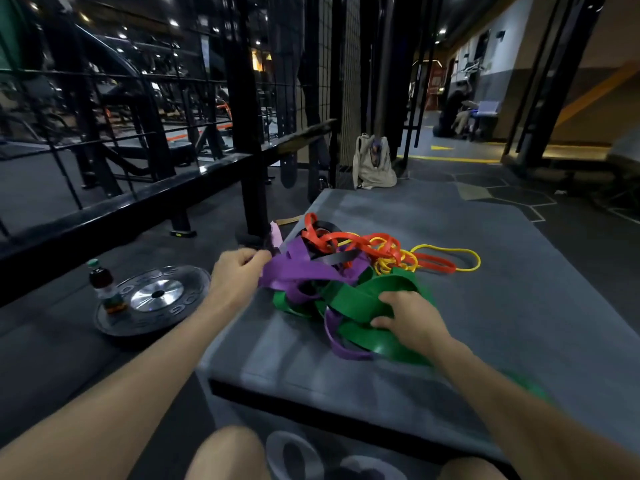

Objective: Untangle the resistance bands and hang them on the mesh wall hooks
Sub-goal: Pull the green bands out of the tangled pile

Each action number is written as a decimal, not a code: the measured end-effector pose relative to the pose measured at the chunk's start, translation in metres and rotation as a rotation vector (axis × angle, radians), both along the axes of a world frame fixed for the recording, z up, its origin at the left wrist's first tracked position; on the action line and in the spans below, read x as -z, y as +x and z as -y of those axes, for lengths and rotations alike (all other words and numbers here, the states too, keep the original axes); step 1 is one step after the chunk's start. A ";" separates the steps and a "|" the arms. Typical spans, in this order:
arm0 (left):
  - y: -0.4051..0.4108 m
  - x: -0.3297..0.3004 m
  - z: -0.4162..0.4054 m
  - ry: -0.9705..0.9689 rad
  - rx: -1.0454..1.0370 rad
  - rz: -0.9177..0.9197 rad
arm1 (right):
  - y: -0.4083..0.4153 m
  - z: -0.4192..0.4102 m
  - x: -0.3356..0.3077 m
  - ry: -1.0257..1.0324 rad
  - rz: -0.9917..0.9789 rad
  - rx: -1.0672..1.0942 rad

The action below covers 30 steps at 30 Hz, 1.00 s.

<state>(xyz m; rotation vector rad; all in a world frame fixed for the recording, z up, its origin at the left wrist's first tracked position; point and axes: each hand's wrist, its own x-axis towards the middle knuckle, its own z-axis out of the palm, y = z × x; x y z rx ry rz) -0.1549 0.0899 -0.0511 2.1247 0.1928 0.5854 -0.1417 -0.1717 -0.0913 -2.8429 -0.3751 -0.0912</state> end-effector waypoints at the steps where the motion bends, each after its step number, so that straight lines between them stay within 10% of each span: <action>1: -0.003 0.005 -0.003 0.160 -0.001 -0.088 | -0.006 0.005 -0.001 -0.028 0.023 0.020; 9: -0.002 0.023 0.042 0.915 0.175 -0.286 | -0.029 0.033 -0.028 -0.078 0.300 0.187; 19: 0.030 0.014 0.109 0.269 0.465 -0.215 | -0.028 0.049 -0.029 -0.128 0.530 -0.002; 30: 0.056 -0.083 0.089 -0.216 0.360 0.111 | 0.019 0.063 -0.120 0.170 0.557 0.276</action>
